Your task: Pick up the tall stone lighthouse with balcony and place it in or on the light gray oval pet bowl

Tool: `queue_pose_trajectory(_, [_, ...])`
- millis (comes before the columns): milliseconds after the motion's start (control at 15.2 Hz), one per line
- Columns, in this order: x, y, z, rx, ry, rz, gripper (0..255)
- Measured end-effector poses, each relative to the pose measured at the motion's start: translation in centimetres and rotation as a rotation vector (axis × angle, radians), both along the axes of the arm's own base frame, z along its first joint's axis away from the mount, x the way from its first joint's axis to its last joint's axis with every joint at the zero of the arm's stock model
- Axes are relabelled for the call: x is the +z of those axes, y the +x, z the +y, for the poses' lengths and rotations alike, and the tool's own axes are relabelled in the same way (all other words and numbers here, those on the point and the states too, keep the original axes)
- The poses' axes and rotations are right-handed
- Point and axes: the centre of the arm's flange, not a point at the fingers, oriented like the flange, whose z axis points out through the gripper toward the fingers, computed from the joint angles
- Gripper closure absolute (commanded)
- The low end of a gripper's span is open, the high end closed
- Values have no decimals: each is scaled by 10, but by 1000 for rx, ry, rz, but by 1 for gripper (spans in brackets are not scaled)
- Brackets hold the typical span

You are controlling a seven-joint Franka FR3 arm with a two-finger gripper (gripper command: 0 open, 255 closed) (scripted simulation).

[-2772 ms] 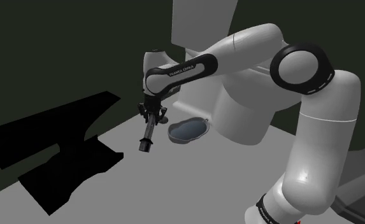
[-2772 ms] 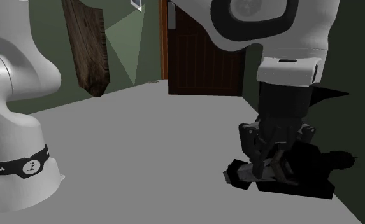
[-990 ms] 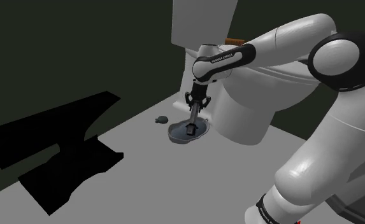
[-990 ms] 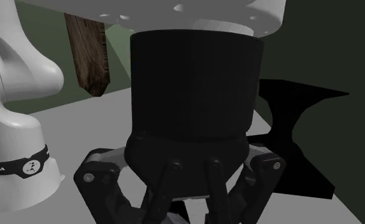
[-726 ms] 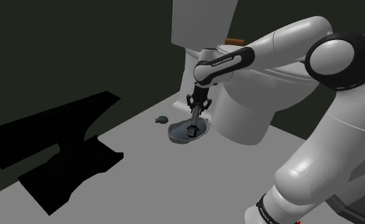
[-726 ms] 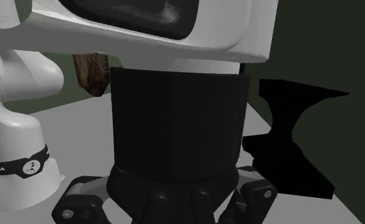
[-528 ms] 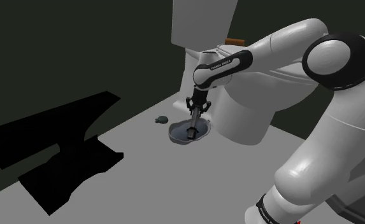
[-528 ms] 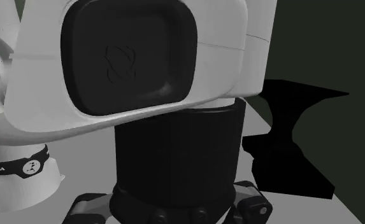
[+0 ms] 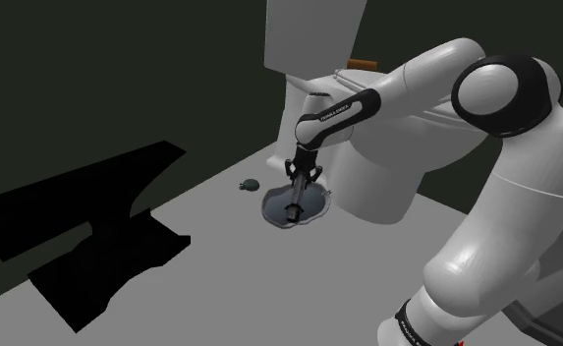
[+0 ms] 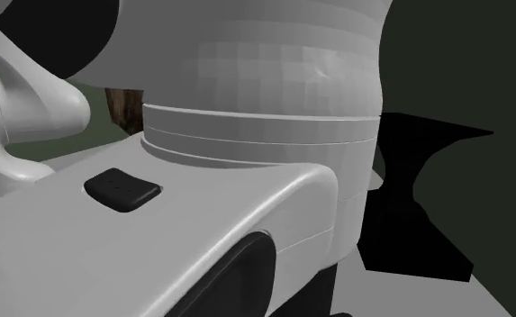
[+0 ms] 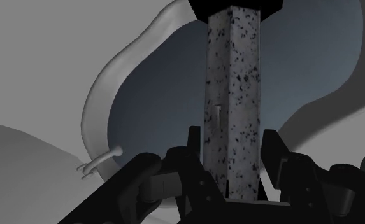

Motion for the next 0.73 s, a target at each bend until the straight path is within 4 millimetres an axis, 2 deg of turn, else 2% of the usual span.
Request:
queue_pose_trajectory(330, [-3,1,0,0,0,-1,255])
queue_pose_trajectory(396, [-3,1,0,0,0,-1,0])
queue_pose_trajectory(726, [-3,1,0,0,0,-1,0])
